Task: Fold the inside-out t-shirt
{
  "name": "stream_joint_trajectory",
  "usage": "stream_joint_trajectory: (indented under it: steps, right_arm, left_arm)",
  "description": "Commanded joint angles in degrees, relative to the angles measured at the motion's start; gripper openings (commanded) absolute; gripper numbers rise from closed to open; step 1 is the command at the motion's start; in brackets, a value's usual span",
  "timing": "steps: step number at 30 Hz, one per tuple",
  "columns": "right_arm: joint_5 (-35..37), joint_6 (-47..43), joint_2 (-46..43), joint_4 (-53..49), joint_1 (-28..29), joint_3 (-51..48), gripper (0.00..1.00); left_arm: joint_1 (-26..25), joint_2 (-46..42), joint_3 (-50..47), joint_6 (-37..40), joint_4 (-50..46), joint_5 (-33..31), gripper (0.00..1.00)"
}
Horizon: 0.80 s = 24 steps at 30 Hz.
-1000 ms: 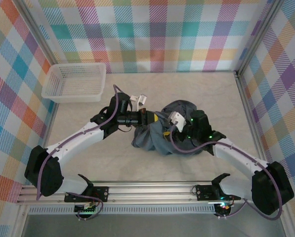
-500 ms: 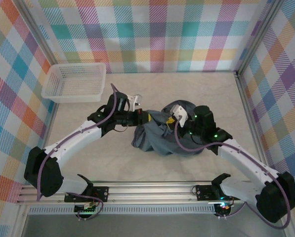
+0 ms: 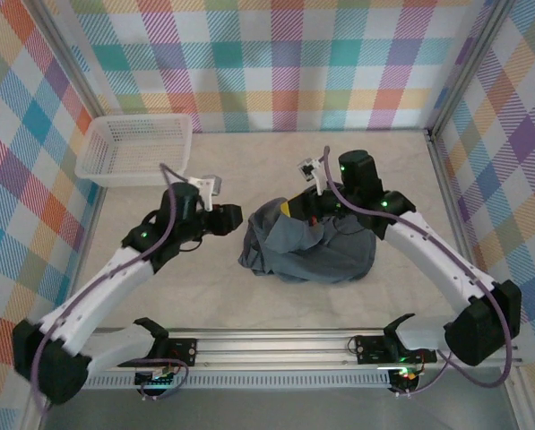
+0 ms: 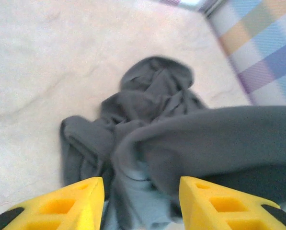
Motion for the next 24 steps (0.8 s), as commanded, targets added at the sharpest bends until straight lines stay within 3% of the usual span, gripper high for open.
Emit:
stream_joint_trajectory:
  steps: [1, 5, 8, 10, 15, 19, 21, 22, 24]
  right_arm:
    - [-2.7, 3.7, 1.0, -2.0, -0.2, 2.2, 0.0]
    - [-3.0, 5.0, 1.5, -0.7, -0.2, 2.2, 0.0]
    - [-3.6, 5.5, 1.0, -0.5, -0.2, 2.0, 0.0]
    - [-4.1, 5.5, 0.6, -0.9, -0.2, 2.1, 0.0]
    - [-5.2, 5.7, 0.4, -1.3, -0.2, 2.4, 0.0]
    - [-4.8, 6.9, 0.9, -0.5, -0.2, 2.1, 0.0]
    - [-4.2, 7.4, 1.1, -0.6, -0.2, 2.0, 0.0]
    - [-3.3, 7.5, 1.2, -1.1, -0.3, 2.0, 0.0]
    - [-0.7, 7.0, 0.9, -2.8, -0.8, 2.1, 0.0]
  left_arm:
    - [-6.8, -2.6, -1.6, -2.9, -1.2, -4.4, 0.42]
    - [-11.2, 4.4, 0.1, -3.4, 0.3, -4.0, 0.32]
    - [-11.3, 10.5, 1.3, -3.7, 5.8, -1.5, 0.33]
    - [-11.2, 14.4, 3.2, -2.7, 7.6, -0.1, 0.41]
    - [-11.2, 20.3, 6.2, 1.7, 10.1, 4.2, 0.73]
    - [-11.2, 22.7, 9.1, 3.8, 8.2, 3.3, 0.8]
    - [-11.3, 23.5, 11.2, 4.1, 6.3, 1.4, 0.75]
    - [-11.3, 23.7, 11.9, 3.8, 5.4, 0.1, 0.66]
    - [-10.9, 23.2, 12.6, 2.9, 4.4, -1.7, 0.36]
